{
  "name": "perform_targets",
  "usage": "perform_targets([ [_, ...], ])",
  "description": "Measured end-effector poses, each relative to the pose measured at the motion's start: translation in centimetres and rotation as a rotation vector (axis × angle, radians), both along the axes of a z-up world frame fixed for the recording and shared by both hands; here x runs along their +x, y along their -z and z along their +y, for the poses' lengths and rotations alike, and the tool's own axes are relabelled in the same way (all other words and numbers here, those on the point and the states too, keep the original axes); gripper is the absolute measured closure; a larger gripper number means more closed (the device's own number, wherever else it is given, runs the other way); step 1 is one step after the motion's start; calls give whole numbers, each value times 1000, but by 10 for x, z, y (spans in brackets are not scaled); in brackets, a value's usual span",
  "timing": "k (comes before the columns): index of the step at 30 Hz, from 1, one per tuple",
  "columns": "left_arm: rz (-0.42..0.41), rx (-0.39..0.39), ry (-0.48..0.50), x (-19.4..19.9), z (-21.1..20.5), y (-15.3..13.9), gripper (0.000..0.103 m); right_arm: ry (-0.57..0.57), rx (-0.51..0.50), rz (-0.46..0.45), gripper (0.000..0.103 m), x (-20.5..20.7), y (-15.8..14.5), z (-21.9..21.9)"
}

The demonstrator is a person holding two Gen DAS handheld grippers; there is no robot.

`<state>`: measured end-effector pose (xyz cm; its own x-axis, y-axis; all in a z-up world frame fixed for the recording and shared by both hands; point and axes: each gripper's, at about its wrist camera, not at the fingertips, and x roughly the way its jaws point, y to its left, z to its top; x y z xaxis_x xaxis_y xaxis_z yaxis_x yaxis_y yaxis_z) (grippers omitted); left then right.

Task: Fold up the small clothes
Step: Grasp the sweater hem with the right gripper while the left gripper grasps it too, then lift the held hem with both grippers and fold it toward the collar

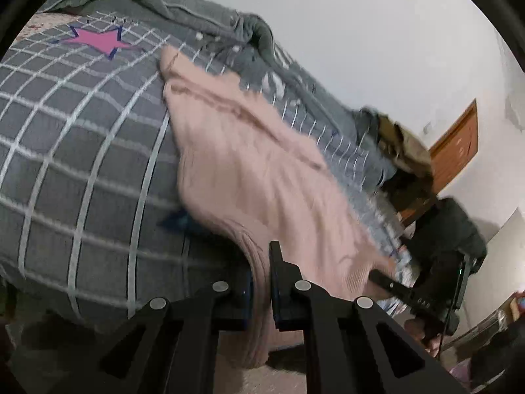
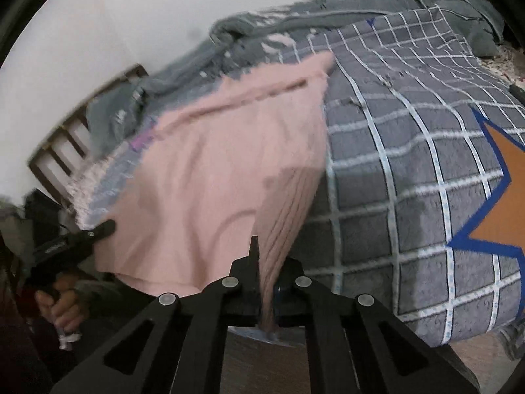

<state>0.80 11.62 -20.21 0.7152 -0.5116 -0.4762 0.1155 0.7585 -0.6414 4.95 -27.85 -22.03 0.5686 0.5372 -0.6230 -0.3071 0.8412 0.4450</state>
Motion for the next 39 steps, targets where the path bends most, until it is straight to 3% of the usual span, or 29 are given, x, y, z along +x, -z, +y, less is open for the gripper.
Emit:
perform_targets([
  [4,-73,-81,-35,18,16,-35,96,9,133,-35,98,19,-30,-5],
  [9,-146,-43,-91,59,24,-77,96,45,225,-71,98,66,-72,-1],
  [12,-147,-24,-137,88,28,-85,96,59,278,-73,98,98,-89,4],
  [17,-121,-38,-238,140,43,-77,96,119,298,-68,98,160,-101,12],
  [22,-70,-70,-299,189,60,-60,96,141,322,0,98,223,-91,17],
  [31,10,-98,-335,254,79,-43,96,116,249,40,98,302,-68,51],
  [33,30,-65,-304,266,77,-41,95,126,236,34,97,318,-65,53],
  [35,42,-21,-283,273,73,-39,86,133,232,41,89,330,-59,52],
  [36,36,-28,-285,272,74,-38,72,142,227,40,78,332,-56,51],
  [37,21,-50,-294,270,76,-38,51,148,221,27,70,332,-54,49],
  [38,-11,-85,-309,265,80,-39,40,158,209,5,59,329,-54,47],
  [39,-49,-112,-324,260,83,-40,29,171,188,-14,56,326,-53,46],
])
